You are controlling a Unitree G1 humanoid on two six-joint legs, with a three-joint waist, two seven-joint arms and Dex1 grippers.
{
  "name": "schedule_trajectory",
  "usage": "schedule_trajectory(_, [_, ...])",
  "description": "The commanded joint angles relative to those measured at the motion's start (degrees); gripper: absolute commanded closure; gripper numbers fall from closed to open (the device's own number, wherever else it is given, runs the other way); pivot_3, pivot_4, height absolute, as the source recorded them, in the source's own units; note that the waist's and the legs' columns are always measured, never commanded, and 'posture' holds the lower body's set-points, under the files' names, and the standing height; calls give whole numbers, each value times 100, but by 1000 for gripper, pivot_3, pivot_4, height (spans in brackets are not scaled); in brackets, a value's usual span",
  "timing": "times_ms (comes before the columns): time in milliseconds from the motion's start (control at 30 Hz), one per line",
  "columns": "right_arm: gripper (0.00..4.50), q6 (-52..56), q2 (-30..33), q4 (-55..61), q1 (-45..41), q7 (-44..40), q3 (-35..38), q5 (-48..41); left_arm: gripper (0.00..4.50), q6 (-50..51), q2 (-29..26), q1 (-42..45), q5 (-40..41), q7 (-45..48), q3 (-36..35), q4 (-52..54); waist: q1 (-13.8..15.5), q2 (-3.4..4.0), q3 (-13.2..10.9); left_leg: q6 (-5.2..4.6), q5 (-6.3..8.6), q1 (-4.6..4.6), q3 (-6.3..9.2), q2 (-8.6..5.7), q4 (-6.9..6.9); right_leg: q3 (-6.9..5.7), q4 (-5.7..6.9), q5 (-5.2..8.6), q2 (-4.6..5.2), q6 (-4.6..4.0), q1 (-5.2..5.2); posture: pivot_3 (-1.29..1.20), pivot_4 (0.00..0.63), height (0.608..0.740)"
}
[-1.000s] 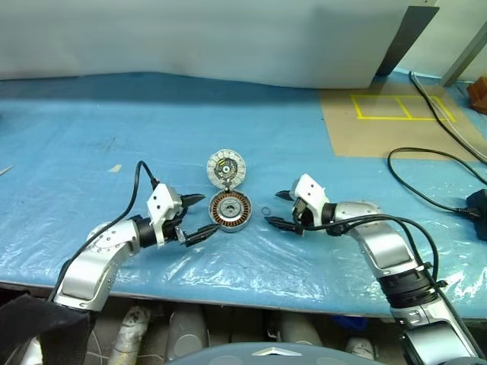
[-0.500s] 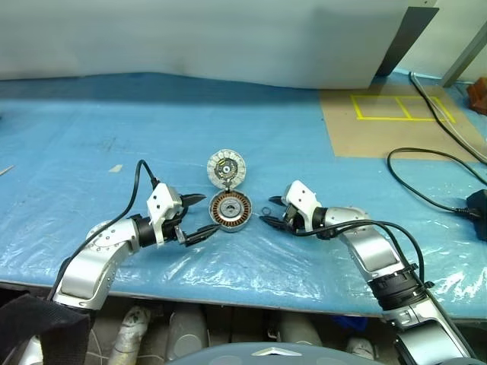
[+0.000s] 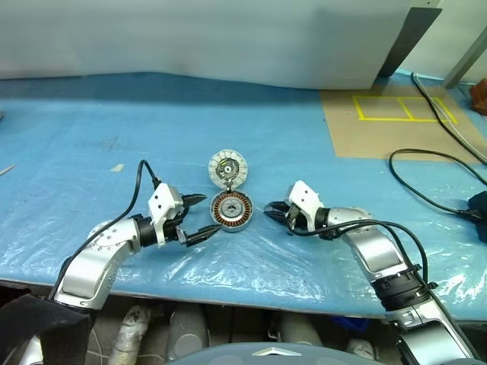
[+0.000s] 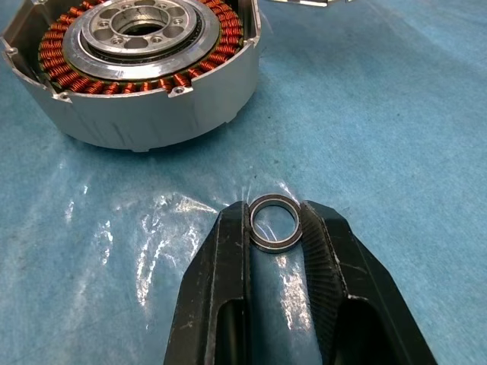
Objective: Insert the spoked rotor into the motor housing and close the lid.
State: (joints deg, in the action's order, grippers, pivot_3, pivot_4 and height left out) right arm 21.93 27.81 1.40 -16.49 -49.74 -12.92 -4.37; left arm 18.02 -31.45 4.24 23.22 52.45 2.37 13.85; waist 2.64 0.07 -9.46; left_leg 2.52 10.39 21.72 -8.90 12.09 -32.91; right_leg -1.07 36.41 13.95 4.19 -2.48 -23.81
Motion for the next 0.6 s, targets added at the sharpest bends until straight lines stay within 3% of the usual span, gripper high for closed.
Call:
schedule_trajectory(33, [3930,308,50,558,-157,-156,115,-322,0,-1,-34,18,75,17,-50,166,1,0,0,0,0,0,0,0,3,0,-2,0,0,0,-1,0,150,740])
schedule_trajectory(233, [3930,857,-53,1069,-581,-384,108,-846,0,-124,-28,-86,36,-56,-101,284,-20,1,0,0,0,0,0,0,15,-1,-5,0,-2,0,-6,0,150,740])
schedule_trajectory(600, [3930,433,-667,-319,-1488,-594,-666,-521,0,-192,-132,-226,9,27,-104,425,-12,1,0,2,-1,5,0,-2,18,-3,-13,0,0,0,-7,0,150,740])
